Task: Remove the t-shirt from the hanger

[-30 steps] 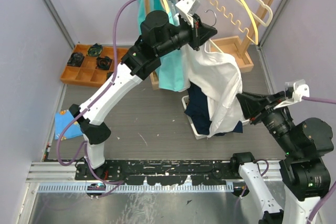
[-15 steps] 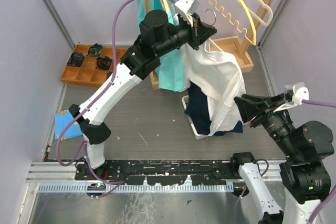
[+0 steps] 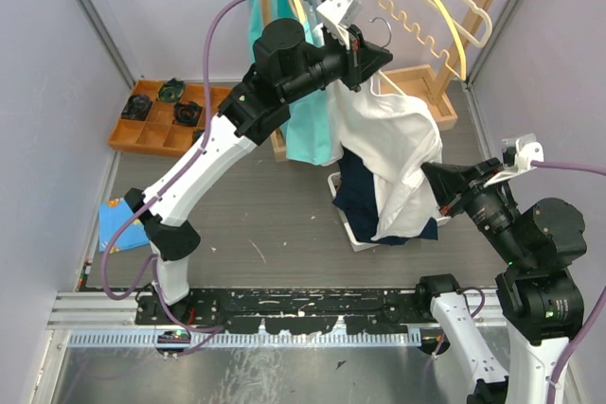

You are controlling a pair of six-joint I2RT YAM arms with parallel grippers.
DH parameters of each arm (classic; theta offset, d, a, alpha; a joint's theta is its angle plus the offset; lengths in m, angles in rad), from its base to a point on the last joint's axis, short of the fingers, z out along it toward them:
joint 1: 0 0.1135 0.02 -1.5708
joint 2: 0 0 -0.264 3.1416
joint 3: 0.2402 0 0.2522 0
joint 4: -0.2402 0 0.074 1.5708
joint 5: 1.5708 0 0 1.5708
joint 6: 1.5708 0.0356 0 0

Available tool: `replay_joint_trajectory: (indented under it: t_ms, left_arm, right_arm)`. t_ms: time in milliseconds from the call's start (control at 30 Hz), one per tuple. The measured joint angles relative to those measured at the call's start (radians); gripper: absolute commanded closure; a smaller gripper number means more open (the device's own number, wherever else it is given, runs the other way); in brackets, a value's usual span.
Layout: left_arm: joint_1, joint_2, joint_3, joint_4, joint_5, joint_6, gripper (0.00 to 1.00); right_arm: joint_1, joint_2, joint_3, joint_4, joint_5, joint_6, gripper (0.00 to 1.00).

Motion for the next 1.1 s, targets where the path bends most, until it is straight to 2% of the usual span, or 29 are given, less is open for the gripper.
replay_joint_trajectory:
  t_ms: [167, 567, 800, 1100]
  left_arm:
    - [-0.002, 0.000, 0.012, -0.018, -0.050, -0.010, 1.00]
    - [-0.020, 0.013, 0.061, -0.039, -0.139, -0.030, 1.00]
    - [-0.022, 0.023, 0.064, -0.043, -0.170, -0.034, 1.00]
    - [-0.022, 0.033, 0.096, -0.093, -0.150, 0.011, 1.00]
  right_arm:
    - [0.000, -0.022, -0.003, -0.033, 0.033, 0.014, 0.99]
    - [0.000, -0.223, -0.024, -0.248, 0.123, 0.088, 0.99]
    - [0.000, -0.232, -0.006, -0.302, 0.155, 0.101, 1.00]
    - [0.000, -0.211, 0.074, -0.288, 0.168, 0.079, 0.99]
